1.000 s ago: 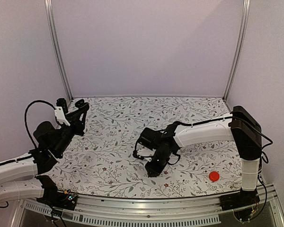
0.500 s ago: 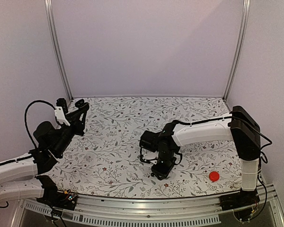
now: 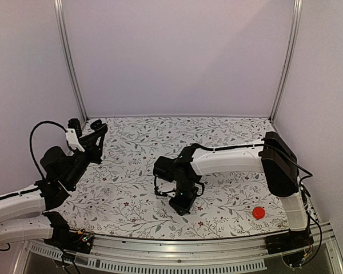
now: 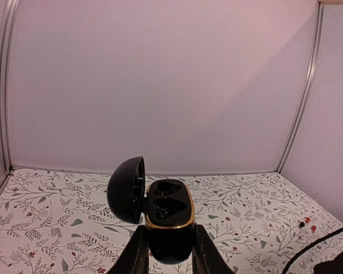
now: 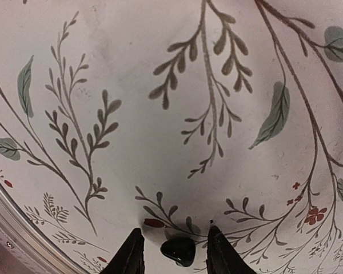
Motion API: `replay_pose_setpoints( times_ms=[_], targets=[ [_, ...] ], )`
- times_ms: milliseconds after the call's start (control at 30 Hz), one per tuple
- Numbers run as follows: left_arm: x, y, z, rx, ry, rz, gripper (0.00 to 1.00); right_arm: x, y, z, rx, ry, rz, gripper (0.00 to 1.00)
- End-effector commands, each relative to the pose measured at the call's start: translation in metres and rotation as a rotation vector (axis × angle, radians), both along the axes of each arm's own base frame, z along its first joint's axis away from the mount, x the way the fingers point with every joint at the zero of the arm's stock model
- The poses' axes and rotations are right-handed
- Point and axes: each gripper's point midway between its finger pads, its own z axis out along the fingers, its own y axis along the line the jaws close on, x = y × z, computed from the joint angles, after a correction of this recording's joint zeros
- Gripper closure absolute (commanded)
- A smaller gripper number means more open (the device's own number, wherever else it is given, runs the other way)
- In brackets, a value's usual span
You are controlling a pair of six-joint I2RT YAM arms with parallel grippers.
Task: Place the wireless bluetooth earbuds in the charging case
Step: Pick up the left earbud from the center of the board.
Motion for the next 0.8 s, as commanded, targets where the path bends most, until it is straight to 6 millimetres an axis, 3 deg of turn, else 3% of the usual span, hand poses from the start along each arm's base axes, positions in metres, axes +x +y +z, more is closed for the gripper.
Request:
replay_pose_setpoints(
  times_ms=[0,467,767],
  targets=[
    [0.0,0.006,0.007,-0.024,-0.032,0.019,0.77,-0.001,0.0,-0.009,-0.044,0.008,0.038,0.66],
    [0.001,0.005,0.006,-0.028,-0.026,0.013,0.77,-0.007,-0.017,-0.01,-0.122,-0.02,0.044,0.66],
    [0.0,0.005,0.008,-0.03,-0.032,0.012,0.77,-0.006,-0.016,-0.012,-0.122,-0.021,0.05,0.7]
  ],
)
